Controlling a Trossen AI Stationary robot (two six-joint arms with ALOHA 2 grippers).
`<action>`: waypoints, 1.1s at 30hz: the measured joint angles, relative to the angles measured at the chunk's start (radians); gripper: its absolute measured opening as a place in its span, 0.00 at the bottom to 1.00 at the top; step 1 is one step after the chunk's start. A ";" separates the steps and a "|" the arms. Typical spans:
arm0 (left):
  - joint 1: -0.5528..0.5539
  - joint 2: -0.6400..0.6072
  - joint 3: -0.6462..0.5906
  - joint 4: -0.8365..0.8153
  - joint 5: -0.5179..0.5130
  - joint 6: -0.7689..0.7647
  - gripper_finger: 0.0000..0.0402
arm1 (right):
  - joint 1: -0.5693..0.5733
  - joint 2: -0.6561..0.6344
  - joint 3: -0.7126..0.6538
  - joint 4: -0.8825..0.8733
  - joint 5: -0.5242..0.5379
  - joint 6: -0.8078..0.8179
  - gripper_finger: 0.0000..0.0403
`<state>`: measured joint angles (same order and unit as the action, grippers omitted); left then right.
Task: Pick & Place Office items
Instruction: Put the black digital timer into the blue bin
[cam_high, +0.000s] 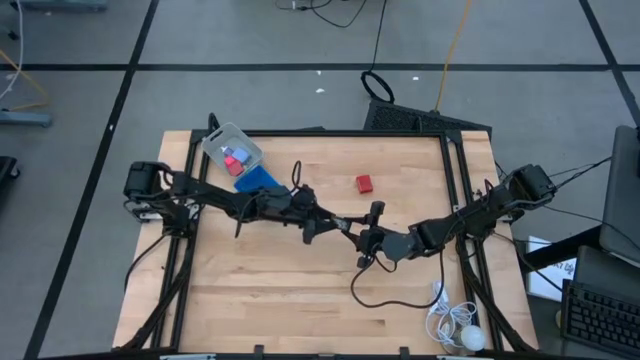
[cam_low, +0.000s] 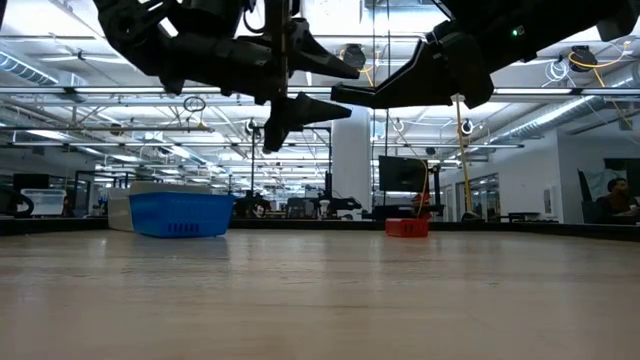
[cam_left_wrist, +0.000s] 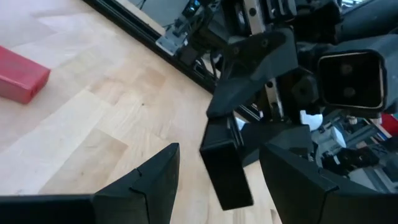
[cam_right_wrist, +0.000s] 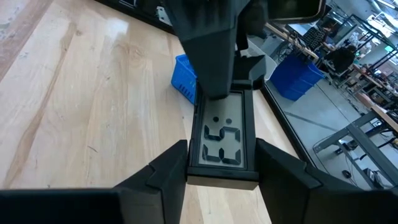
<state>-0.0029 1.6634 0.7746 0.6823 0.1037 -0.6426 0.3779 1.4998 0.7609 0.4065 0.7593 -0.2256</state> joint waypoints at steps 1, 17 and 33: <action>0.000 0.000 0.001 0.000 0.002 0.000 0.56 | 0.000 0.000 0.000 0.000 0.000 0.000 0.39; 0.000 -0.001 0.002 0.001 0.028 0.011 0.56 | 0.000 0.000 0.000 0.000 0.000 0.000 0.39; 0.001 -0.001 0.002 0.002 0.028 0.016 0.43 | -0.001 0.000 0.000 0.000 -0.001 0.000 0.40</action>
<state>-0.0021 1.6623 0.7765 0.6838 0.1316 -0.6262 0.3771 1.4998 0.7605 0.4061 0.7586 -0.2253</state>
